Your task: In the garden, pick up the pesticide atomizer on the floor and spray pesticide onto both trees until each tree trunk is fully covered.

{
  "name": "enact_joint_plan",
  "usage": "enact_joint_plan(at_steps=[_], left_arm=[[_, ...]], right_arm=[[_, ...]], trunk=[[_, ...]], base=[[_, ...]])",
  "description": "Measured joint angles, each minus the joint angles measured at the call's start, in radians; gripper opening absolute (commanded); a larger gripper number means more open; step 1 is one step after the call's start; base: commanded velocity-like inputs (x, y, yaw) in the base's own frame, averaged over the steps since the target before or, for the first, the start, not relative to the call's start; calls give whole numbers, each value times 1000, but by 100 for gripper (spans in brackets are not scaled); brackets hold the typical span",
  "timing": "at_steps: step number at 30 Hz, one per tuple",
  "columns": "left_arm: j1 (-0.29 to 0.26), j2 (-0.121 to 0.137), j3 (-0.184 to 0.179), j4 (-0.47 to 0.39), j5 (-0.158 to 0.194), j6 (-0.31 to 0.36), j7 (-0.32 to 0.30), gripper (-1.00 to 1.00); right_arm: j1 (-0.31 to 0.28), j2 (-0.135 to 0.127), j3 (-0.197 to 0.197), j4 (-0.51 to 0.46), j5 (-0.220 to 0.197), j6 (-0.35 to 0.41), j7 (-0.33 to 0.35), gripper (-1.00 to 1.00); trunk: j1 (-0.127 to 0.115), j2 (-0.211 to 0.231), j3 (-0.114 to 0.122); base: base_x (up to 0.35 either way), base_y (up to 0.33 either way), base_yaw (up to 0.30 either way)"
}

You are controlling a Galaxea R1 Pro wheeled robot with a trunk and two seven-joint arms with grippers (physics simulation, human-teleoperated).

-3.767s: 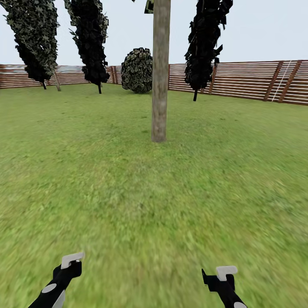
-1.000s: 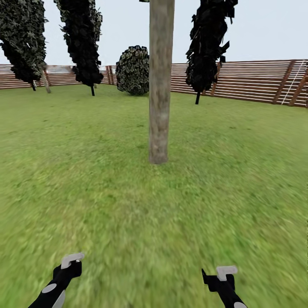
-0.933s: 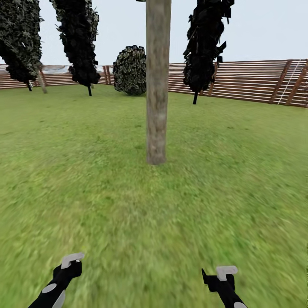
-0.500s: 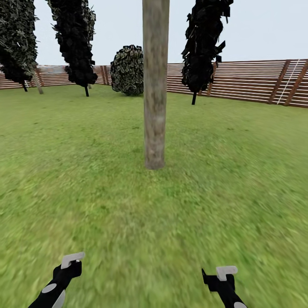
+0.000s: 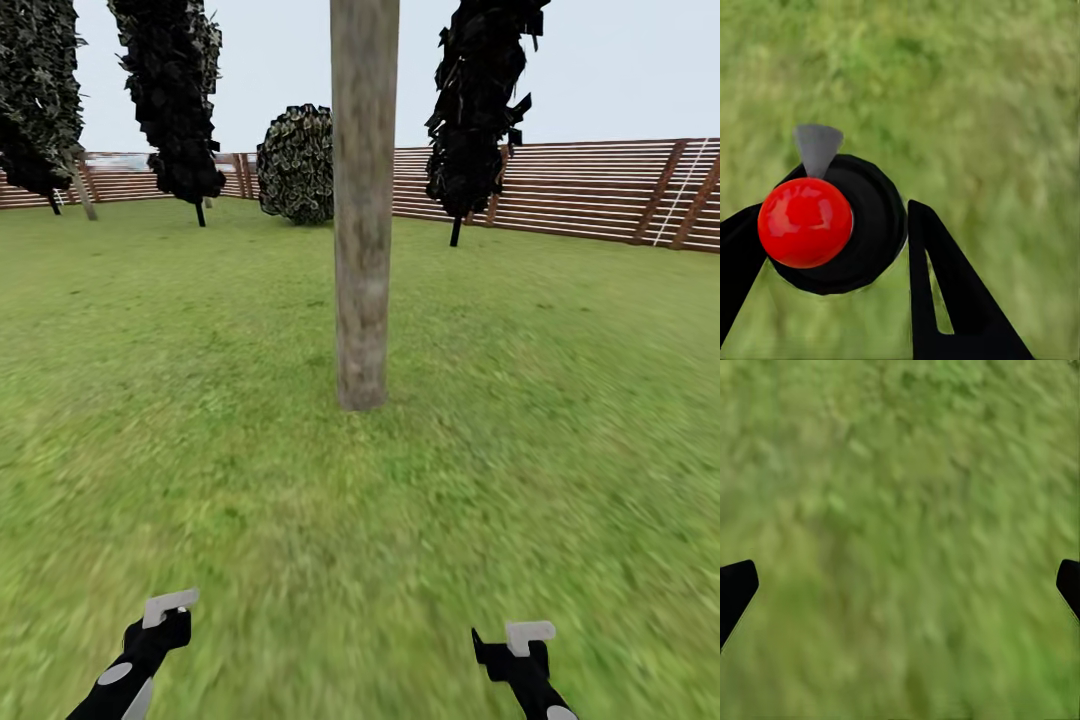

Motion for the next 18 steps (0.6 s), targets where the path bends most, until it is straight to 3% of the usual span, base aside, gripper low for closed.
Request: enact_joint_plan(at_steps=[11, 18], left_arm=[[0, 0, 0, 0, 0, 1, 0, -100], [0, 0, 0, 0, 0, 2, 0, -100]], right_arm=[[0, 0, 0, 1, 0, 0, 0, 100], [0, 0, 0, 1, 0, 0, 0, 100]], trunk=[[0, 0, 0], [0, 0, 0]], base=[[337, 0, -10], [337, 0, -166]])
